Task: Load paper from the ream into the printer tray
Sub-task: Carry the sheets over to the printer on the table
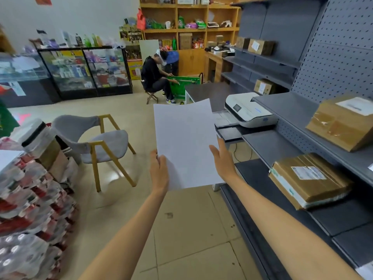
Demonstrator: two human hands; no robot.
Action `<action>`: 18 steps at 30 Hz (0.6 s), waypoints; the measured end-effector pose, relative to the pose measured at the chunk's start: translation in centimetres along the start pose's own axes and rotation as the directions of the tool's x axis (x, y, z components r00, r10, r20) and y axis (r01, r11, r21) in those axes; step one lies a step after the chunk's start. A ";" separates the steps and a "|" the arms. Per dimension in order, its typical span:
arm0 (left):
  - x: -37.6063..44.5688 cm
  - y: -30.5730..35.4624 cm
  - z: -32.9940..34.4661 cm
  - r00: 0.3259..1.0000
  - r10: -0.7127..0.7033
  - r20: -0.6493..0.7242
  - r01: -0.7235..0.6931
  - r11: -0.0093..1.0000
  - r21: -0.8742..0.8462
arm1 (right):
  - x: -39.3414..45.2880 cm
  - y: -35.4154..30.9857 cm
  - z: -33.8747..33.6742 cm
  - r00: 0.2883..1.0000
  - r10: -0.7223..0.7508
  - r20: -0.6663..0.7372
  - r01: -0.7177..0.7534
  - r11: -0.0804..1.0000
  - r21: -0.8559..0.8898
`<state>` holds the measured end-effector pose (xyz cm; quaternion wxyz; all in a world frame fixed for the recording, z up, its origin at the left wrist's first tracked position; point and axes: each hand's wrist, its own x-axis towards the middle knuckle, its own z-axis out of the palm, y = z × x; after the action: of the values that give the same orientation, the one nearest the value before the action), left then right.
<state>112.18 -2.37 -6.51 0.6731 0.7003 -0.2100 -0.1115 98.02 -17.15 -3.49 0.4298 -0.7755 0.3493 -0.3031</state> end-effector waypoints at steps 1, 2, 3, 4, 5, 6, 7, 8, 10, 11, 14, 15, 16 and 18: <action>1.0 -0.2 0.7 1.000 0.004 -0.006 -0.004 1.000 -0.009 | 1.4 0.4 0.1 1.000 -0.009 0.009 0.009 1.000 -0.001; 1.8 -0.4 1.4 1.000 0.003 -0.012 -0.004 1.000 -0.020 | 2.7 0.8 0.2 1.000 -0.012 0.022 0.012 1.000 -0.001; 2.5 -0.6 1.9 1.000 -0.001 -0.018 0.001 1.000 -0.028 | 3.9 1.3 0.4 0.999 -0.009 0.033 0.009 1.000 -0.005; 3.2 -0.9 2.4 1.000 -0.004 -0.022 0.003 1.000 -0.027 | 4.8 1.7 0.6 0.999 -0.002 0.042 0.003 1.000 -0.014; 3.8 -1.1 2.7 1.000 -0.004 -0.026 0.003 1.000 -0.019 | 5.6 2.0 0.8 0.999 0.007 0.048 -0.006 1.000 -0.022; 4.4 -1.3 3.1 1.000 -0.005 -0.029 0.005 1.000 -0.010 | 6.3 2.3 1.1 0.998 0.016 0.053 -0.015 0.999 -0.029; 5.1 -1.6 3.4 0.999 -0.012 -0.032 0.012 1.000 -0.006 | 7.0 2.6 1.4 0.998 0.025 0.058 -0.023 0.999 -0.033; 5.8 -1.9 3.7 0.999 -0.023 -0.035 0.023 1.000 -0.006 | 7.6 2.9 1.7 0.998 0.032 0.060 -0.030 0.999 -0.034; 7.4 -2.4 4.2 0.999 -0.037 -0.040 0.037 0.999 -0.006 | 9.3 3.4 2.3 0.997 0.043 0.062 -0.041 0.999 -0.034; 8.2 -2.7 4.4 0.998 -0.038 -0.041 0.038 0.999 -0.002 | 10.1 3.7 2.7 0.997 0.046 0.065 -0.044 0.998 -0.034; 11.0 -3.8 4.8 0.999 -0.037 -0.034 0.038 0.999 0.007 | 12.5 4.4 3.9 0.995 0.063 0.080 -0.062 0.998 -0.016; 12.1 -4.2 4.9 0.999 -0.044 -0.030 0.044 0.999 0.002 | 13.4 4.5 4.4 0.994 0.070 0.082 -0.070 0.998 -0.007; 13.3 -4.6 5.1 0.998 -0.052 -0.026 0.052 0.999 -0.006 | 14.4 4.5 4.8 0.994 0.076 0.080 -0.076 0.997 -0.004; 15.8 -5.1 5.4 0.997 -0.070 -0.008 0.070 0.997 -0.019 | 16.6 4.5 6.0 0.994 0.082 0.067 -0.081 0.997 -0.016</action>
<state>124.59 -14.17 -9.89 0.6764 0.7013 -0.1812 -0.1339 110.85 -29.44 -7.27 0.4482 -0.7732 0.3679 -0.2567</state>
